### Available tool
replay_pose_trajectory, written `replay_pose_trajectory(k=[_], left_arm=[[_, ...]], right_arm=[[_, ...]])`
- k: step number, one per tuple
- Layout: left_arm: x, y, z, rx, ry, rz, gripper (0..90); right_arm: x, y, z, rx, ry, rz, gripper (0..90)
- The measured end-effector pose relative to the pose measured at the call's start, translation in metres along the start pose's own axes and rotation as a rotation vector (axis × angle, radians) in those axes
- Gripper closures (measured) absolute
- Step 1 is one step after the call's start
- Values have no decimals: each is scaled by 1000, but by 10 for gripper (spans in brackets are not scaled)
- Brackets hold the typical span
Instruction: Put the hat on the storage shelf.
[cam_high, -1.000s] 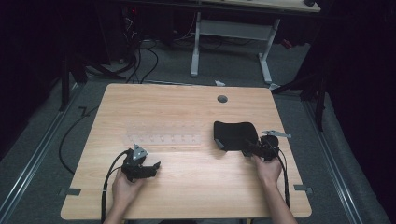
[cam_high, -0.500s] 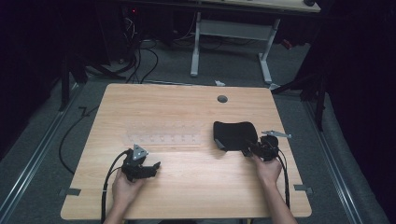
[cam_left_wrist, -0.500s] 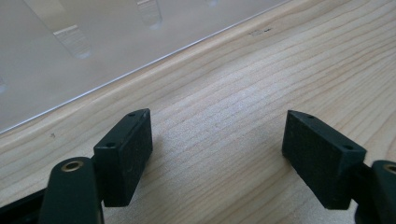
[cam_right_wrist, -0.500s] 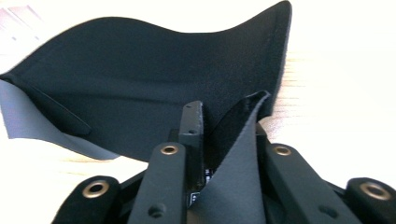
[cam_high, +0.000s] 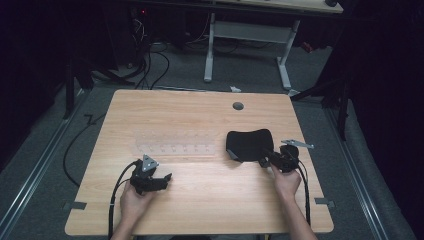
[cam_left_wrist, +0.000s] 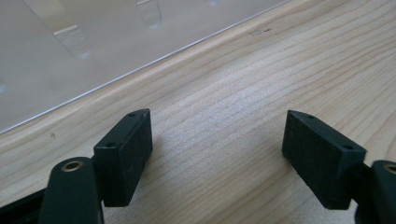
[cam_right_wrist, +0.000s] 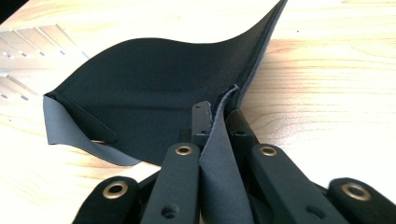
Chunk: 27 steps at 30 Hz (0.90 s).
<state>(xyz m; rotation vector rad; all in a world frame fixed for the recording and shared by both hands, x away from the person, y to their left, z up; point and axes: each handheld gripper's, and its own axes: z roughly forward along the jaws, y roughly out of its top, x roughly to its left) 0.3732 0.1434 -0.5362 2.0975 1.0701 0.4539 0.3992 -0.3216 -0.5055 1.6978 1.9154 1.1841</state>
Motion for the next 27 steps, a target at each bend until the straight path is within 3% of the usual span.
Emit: replay_pose_trajectory(k=[14,19,27], left_arm=[[0,-1,-1,-3,1,-3,257],[0,-1,0,-2,0,-2,256],[-1,0,0,-1,-3,2,239]], right_arm=[[-6,3,-9,-24,45,65,862],[-6,4,-14,-35,46,61,862],[2,4,-28,-50,56,15,861]])
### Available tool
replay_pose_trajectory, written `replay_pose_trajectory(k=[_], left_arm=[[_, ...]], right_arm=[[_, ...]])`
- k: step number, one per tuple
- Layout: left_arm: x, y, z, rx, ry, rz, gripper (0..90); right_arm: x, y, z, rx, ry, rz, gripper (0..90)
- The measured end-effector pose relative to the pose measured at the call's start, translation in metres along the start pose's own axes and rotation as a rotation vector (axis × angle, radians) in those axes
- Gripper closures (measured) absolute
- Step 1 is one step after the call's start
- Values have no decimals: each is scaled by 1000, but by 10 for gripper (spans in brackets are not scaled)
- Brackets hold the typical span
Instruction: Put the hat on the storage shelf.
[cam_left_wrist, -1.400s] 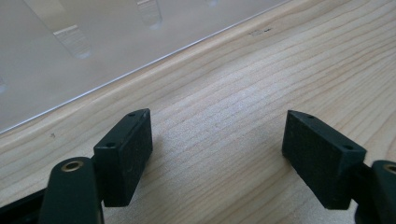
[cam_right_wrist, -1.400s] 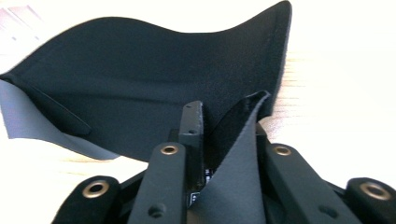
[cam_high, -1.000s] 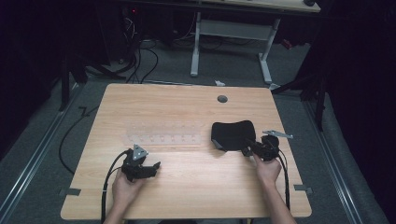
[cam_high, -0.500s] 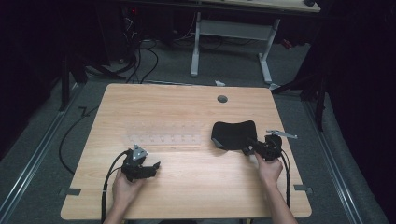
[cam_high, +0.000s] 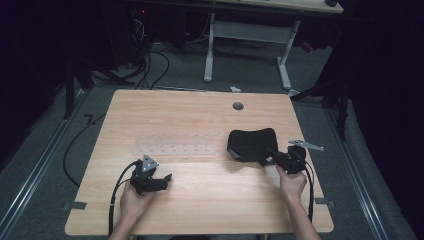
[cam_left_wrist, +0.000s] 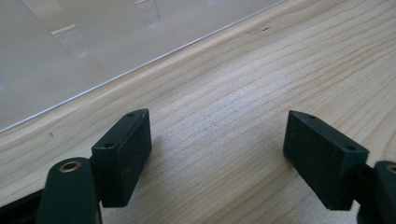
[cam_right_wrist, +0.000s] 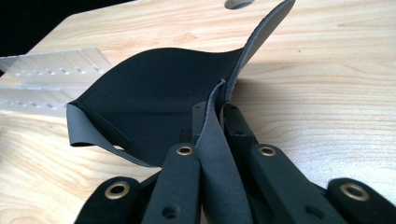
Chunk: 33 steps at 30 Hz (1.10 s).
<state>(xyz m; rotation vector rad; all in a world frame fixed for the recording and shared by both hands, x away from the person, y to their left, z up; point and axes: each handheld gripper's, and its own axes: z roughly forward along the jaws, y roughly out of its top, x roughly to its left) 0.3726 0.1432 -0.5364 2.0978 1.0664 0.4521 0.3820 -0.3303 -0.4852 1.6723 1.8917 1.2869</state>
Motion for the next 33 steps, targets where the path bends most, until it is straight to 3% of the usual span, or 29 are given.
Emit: replay_pose_trajectory(k=[10,18,33], left_arm=[[-1,0,0,6,-4,3,218],[-2,0,1,16,-12,11,153],[-3,1,-1,30,-15,17,176]], right_arm=[[9,0,-20,-15,37,-31,861],[16,-9,-32,-17,71,-25,861],[35,-24,-48,5,147,-26,861]])
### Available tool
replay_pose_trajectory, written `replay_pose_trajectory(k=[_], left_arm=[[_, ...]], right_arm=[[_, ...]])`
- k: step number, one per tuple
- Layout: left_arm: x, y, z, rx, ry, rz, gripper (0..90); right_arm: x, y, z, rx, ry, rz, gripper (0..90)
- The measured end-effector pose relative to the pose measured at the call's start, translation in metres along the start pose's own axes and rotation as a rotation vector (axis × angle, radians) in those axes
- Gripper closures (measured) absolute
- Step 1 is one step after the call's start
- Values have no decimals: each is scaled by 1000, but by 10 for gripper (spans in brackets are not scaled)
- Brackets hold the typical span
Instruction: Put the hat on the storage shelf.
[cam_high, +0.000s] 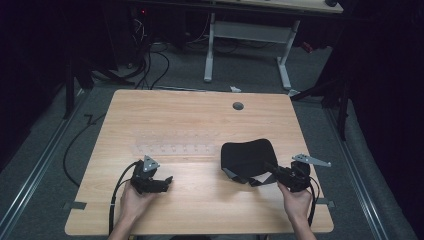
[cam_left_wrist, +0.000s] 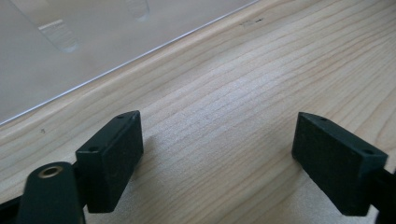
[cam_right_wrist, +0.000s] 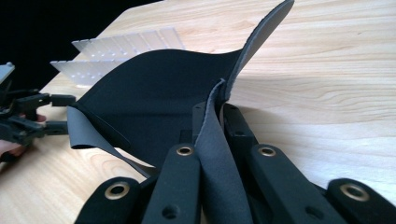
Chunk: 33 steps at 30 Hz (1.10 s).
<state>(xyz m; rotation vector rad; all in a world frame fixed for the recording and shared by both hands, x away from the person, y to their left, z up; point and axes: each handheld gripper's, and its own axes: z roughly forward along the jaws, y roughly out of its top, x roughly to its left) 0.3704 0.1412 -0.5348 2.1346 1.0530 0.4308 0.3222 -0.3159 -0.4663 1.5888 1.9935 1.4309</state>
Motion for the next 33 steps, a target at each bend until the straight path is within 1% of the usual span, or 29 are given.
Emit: replay_pose_trajectory(k=[2,4,6,7,9,12,17,19,20,23,27,29,33], left_arm=[[-2,0,-1,-3,0,20,193],[-7,0,-3,-13,10,49,197],[-11,0,-7,-32,9,76,207],[-12,1,-9,-41,3,84,210],[-15,2,-13,-63,-10,100,212],[-20,5,-21,-104,-25,111,212],[-30,10,-30,-141,-47,162,202],[-34,13,-32,-157,-64,177,199],[-36,14,-33,-160,-69,189,195],[-42,17,-36,-180,-90,207,191],[-50,21,-39,-190,-118,231,190],[-55,22,-40,-198,-131,241,190],[-62,25,-42,-204,-148,267,189]], right_arm=[[5,-2,1,7,20,-1,861],[6,-3,2,11,25,2,861],[10,-4,3,19,40,5,861],[11,-4,4,22,48,1,861],[14,-5,6,30,65,9,861],[18,-7,9,42,79,3,860],[26,-8,16,62,106,-8,861],[29,-8,18,65,116,-10,860],[30,-7,19,68,120,-13,861],[34,-8,22,77,133,-10,860],[37,-8,25,88,149,-19,860],[40,-9,27,97,159,-14,860],[44,-10,30,105,178,-16,861]])
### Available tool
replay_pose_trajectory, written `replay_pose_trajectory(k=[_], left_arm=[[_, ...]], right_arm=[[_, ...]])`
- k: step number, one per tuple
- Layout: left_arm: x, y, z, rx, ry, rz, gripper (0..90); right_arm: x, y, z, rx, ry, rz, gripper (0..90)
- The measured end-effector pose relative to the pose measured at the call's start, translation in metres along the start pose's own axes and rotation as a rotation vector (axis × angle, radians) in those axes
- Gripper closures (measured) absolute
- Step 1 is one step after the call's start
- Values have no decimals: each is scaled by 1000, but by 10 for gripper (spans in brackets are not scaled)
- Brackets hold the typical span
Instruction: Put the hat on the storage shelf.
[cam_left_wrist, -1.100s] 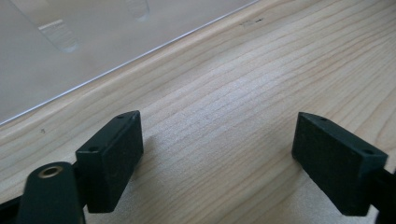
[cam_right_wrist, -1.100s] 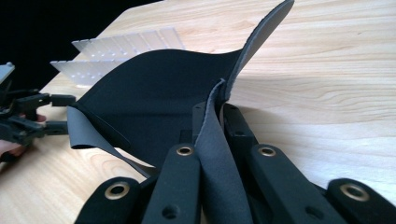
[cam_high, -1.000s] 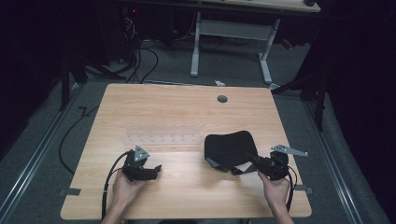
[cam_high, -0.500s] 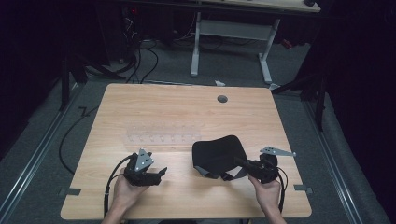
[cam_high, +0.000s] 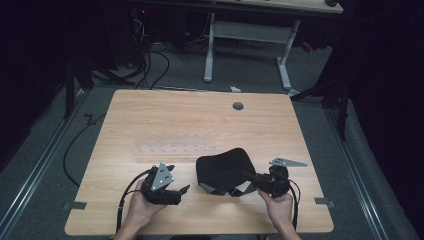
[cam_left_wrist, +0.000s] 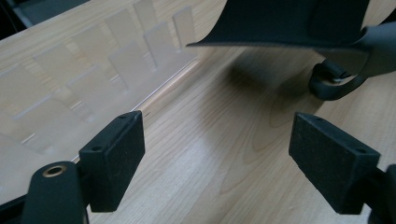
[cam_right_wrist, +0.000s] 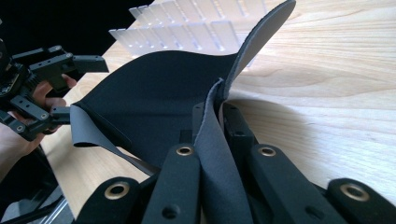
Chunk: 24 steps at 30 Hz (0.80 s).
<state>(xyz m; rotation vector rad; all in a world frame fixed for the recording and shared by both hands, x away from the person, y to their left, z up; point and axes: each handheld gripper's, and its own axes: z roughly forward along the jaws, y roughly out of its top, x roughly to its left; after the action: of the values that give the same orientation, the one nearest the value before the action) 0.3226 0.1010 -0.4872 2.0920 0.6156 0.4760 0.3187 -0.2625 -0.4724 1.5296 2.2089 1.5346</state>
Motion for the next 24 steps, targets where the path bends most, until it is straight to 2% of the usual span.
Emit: replay_pose_trajectory(k=[5,13,24], left_arm=[[-8,6,0,-17,-18,27,189],[-13,9,2,-20,-40,44,189],[-17,14,-1,-37,-32,95,186]], right_arm=[[4,0,6,18,25,-7,860],[11,3,13,52,51,-13,860],[16,10,17,106,67,-13,860]])
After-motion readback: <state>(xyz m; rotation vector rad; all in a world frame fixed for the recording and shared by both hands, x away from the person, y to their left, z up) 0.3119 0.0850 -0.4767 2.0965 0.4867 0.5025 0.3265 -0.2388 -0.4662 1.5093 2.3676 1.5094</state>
